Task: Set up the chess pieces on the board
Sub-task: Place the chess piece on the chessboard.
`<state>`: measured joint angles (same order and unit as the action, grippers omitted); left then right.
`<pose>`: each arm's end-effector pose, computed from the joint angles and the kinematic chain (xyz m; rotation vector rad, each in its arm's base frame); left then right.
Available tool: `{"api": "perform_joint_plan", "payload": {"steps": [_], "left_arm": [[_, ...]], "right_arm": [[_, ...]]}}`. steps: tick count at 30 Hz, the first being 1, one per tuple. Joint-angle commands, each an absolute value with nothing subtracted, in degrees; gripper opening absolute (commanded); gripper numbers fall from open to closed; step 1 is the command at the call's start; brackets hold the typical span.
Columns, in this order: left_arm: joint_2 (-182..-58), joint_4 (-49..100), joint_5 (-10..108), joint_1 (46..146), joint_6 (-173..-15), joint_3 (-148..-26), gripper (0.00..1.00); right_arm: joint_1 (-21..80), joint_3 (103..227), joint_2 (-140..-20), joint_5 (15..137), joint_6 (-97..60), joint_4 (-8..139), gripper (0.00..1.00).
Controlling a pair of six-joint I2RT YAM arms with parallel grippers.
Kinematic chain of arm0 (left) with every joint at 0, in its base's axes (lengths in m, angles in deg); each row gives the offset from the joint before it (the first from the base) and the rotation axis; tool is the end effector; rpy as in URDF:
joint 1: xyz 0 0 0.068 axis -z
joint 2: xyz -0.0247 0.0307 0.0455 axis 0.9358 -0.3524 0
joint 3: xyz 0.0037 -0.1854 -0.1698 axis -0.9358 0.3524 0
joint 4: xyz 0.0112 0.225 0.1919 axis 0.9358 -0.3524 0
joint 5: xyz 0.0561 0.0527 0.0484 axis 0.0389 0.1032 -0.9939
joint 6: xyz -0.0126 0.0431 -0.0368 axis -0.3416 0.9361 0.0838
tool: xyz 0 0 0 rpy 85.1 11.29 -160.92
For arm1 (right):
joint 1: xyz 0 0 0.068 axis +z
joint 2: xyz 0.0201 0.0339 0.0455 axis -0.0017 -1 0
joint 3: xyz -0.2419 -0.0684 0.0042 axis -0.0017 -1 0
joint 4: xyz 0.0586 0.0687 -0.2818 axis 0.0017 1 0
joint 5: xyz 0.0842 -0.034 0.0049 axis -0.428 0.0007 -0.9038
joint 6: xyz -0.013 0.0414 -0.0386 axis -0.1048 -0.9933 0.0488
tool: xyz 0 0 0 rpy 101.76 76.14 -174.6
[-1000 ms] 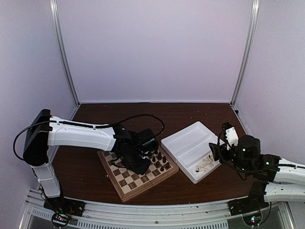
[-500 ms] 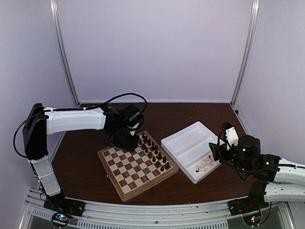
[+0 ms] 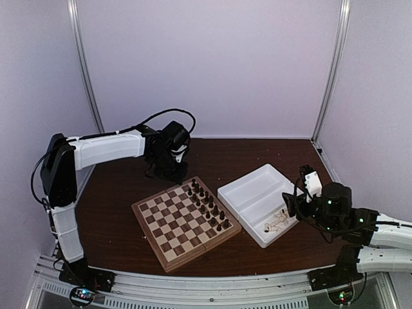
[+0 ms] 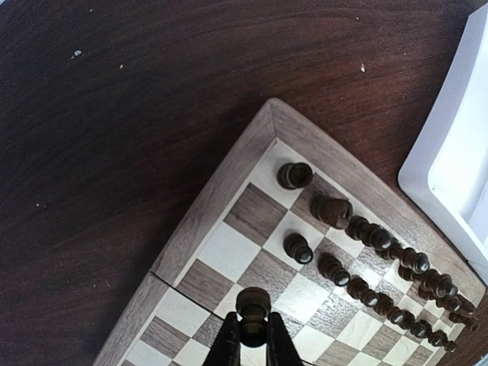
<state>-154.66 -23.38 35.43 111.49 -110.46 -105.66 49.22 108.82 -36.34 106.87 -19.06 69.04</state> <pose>0.3254 -0.2893 0.1992 0.3191 2.7208 -0.2328 0.1553 0.1543 0.1892 -0.4295 1.8805 0.2629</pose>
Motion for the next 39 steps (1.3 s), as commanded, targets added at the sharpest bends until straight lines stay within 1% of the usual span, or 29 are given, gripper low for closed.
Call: {"api": "perform_joint_plan", "payload": {"steps": [1,18,39], "left_arm": [[-157.0,-24.2,36.1,110.7,-108.1,-109.9,0.03],[-162.4,-24.5,37.9,109.8,-107.7,-114.3,0.03],[-165.5,-23.4,39.0,109.5,-107.6,-114.9,0.03]], "right_arm": [[49.0,108.6,-36.1,107.5,-19.2,68.1,0.78],[49.1,108.5,-36.0,107.5,-19.2,68.1,0.78],[49.1,108.5,-36.0,107.6,-19.2,68.1,0.78]]}}
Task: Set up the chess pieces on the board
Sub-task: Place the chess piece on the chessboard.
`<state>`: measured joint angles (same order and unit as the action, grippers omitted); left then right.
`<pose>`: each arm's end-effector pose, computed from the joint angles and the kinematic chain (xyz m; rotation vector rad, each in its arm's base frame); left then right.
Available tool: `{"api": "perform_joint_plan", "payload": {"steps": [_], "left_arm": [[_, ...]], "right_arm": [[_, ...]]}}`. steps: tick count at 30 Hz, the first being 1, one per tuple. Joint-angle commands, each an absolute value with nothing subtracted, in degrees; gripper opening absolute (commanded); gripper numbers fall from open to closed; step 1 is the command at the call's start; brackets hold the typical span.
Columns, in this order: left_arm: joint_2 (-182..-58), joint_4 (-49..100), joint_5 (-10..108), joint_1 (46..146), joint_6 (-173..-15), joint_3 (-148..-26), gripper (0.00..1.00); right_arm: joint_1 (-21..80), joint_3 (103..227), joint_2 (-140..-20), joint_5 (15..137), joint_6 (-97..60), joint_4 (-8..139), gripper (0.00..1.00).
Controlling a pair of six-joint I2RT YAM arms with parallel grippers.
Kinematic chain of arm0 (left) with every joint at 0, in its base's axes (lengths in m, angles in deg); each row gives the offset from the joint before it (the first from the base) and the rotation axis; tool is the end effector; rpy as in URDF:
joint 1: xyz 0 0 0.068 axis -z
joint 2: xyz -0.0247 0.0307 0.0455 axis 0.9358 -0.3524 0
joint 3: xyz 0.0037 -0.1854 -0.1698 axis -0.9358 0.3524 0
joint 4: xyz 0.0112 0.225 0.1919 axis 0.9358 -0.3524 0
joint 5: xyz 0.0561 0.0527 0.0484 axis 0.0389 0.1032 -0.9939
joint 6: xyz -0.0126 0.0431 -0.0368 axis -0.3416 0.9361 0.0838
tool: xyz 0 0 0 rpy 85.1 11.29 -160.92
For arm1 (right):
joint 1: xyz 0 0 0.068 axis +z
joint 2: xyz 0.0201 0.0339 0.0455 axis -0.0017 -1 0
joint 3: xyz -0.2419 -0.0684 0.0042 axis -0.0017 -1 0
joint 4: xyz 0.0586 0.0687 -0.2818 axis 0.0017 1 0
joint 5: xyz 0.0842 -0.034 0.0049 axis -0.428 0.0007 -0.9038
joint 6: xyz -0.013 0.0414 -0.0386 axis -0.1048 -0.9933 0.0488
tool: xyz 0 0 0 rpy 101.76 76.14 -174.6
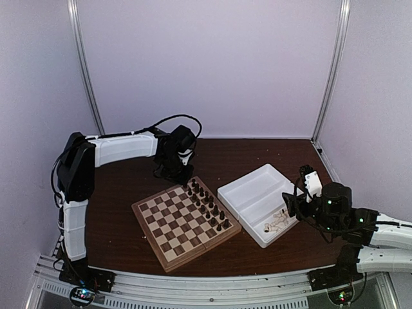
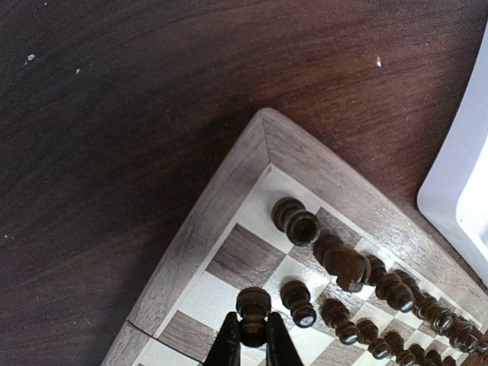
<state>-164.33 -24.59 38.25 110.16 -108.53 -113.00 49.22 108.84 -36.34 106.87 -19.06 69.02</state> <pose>0.3524 -0.3020 0.1676 0.3587 2.7902 -0.2315 0.1553 0.1543 0.1894 -0.4291 1.8799 0.2633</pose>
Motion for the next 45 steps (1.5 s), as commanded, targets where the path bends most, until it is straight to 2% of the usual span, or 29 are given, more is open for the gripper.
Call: {"api": "perform_joint_plan", "payload": {"steps": [1,30,37,45], "left_arm": [[-165.6,-23.4,39.1,109.5,-107.6,-114.9,0.03],[-168.6,-23.0,40.2,108.7,-107.1,-117.2,0.03],[-168.6,-23.0,40.0,108.6,-107.1,-117.4,0.09],[-168.7,-23.4,39.7,108.4,-107.1,-117.5,0.11]], "right_arm": [[49.0,108.5,-36.0,107.6,-19.2,68.1,0.78],[49.1,108.5,-35.8,107.7,-19.3,68.2,0.78],[49.0,108.4,-35.9,107.6,-19.3,68.1,0.79],[49.0,108.5,-36.0,107.7,-19.2,68.1,0.79]]}}
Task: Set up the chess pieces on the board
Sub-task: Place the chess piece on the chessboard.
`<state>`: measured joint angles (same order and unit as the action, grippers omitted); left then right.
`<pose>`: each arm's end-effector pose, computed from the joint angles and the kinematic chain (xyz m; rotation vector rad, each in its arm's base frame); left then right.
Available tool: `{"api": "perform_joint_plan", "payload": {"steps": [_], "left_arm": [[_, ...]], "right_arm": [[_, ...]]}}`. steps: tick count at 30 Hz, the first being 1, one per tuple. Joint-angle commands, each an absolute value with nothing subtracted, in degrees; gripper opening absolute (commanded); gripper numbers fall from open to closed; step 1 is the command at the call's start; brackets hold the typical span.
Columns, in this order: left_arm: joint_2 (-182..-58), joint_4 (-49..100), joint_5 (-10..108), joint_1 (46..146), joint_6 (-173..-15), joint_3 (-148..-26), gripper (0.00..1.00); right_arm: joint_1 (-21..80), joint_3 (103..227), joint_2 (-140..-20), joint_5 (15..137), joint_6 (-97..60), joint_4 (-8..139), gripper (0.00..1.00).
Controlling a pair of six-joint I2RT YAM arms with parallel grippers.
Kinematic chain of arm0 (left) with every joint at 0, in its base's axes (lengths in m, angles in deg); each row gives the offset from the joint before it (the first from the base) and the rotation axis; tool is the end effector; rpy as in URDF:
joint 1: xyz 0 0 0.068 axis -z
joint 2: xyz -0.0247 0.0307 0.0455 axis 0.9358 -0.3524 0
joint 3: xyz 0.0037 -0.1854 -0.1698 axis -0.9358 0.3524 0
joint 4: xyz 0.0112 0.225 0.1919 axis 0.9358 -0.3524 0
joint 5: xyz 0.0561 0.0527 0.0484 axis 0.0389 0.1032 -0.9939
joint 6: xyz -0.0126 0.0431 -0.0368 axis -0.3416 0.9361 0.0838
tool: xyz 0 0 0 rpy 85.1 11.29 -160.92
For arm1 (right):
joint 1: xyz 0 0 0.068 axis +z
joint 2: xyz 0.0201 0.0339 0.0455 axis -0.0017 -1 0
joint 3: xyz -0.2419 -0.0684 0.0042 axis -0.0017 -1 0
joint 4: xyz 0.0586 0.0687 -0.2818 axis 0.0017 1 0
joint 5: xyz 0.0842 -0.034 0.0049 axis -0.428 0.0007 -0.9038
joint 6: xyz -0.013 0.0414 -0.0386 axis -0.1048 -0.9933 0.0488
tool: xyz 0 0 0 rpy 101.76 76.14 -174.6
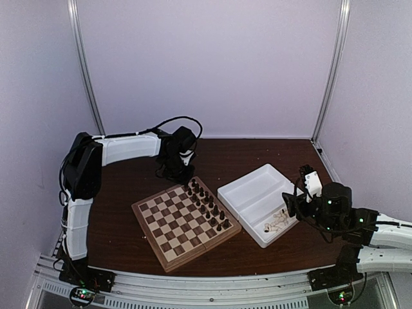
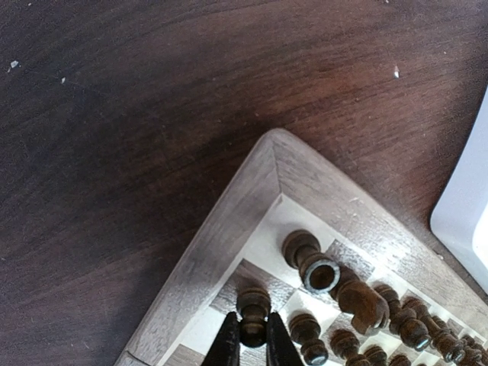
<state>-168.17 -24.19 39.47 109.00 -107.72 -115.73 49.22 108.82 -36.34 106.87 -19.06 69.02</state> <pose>0.3667 -0.3028 0.1531 0.3580 2.8086 -0.2409 0.1553 0.1543 0.1893 -0.4293 1.8802 0.2631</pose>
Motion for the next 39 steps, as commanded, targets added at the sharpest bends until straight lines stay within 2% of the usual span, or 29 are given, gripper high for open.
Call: {"api": "perform_joint_plan", "payload": {"steps": [1,18,26,33,39], "left_arm": [[-168.7,-23.4,39.8,108.4,-107.1,-117.5,0.12],[-168.9,-23.8,40.5,108.4,-107.1,-117.8,0.21],[-166.7,-24.8,39.1,108.4,-106.9,-118.4,0.31],[-158.5,-25.1,37.7,108.4,-107.3,-115.2,0.40],[-143.9,-23.3,33.2,108.4,-107.2,-106.0,0.48]], "right_arm": [[49.1,108.5,-36.0,107.6,-19.2,68.1,0.79],[49.1,108.4,-35.9,107.6,-19.2,68.0,0.79],[49.0,108.5,-35.9,107.5,-19.2,68.0,0.79],[49.0,108.5,-36.0,107.7,-19.3,68.1,0.79],[49.1,108.9,-35.6,107.6,-19.4,69.0,0.80]]}}
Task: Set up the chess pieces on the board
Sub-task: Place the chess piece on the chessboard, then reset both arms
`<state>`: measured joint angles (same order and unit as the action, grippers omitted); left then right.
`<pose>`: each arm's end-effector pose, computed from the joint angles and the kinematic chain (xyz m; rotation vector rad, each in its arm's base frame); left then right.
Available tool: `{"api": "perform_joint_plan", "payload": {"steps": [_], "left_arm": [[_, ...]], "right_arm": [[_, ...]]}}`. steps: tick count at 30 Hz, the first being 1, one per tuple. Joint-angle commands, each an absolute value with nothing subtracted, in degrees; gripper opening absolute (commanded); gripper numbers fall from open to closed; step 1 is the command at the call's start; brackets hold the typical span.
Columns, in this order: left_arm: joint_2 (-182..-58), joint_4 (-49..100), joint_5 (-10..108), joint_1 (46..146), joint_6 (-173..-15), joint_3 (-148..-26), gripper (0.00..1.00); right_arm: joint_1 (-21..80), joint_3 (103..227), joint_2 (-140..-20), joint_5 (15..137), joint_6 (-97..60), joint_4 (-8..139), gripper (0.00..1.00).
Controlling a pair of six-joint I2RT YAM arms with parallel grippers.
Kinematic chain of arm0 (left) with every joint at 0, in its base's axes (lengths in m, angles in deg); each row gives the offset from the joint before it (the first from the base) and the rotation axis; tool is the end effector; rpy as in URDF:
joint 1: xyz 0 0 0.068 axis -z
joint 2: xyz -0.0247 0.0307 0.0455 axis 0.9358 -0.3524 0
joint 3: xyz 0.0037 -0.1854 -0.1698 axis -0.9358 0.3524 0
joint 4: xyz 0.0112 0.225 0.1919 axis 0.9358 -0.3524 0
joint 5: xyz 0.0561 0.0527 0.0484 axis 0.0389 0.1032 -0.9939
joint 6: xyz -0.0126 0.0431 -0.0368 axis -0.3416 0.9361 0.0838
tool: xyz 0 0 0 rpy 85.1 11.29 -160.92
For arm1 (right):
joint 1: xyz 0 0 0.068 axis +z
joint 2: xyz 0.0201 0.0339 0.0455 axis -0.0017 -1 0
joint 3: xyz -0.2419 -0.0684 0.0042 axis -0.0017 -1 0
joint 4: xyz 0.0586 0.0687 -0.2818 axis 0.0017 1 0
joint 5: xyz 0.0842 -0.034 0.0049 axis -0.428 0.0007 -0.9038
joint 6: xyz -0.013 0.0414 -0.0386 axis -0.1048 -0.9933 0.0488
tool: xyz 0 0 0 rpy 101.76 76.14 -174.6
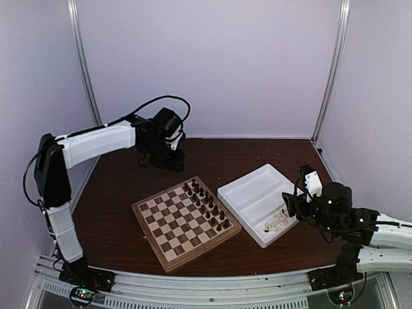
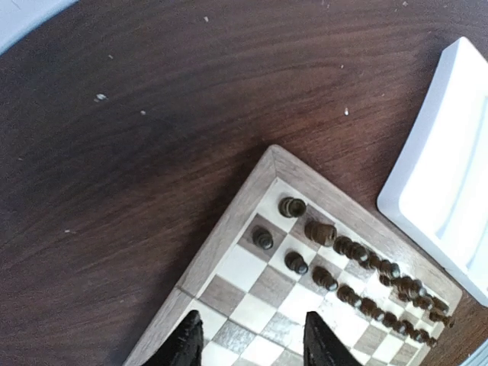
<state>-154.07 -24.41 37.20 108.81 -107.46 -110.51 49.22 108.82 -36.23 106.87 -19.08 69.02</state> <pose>0.3437 -0.2797 0.2311 0.3248 2.6571 -0.2935 0.1552 0.1542 0.1896 -0.4281 1.8788 0.2644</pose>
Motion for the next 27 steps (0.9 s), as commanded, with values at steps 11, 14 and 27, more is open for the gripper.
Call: {"api": "perform_joint_plan", "payload": {"steps": [11,14,27], "left_arm": [[-111.2,-14.9,16.8,106.8,-106.4,-81.1,0.98],[-105.1,-12.4,15.2,104.4,-106.8,-75.0,0.98],[-92.8,3.6,14.2,91.8,-102.9,-51.9,0.98]], "right_arm": [[34.6,124.0,-44.3,106.0,-22.4,79.8,0.83],[25.4,126.6,-45.9,101.6,-25.1,80.7,0.87],[10.1,117.5,-50.4,96.3,-11.1,57.9,0.92]]}}
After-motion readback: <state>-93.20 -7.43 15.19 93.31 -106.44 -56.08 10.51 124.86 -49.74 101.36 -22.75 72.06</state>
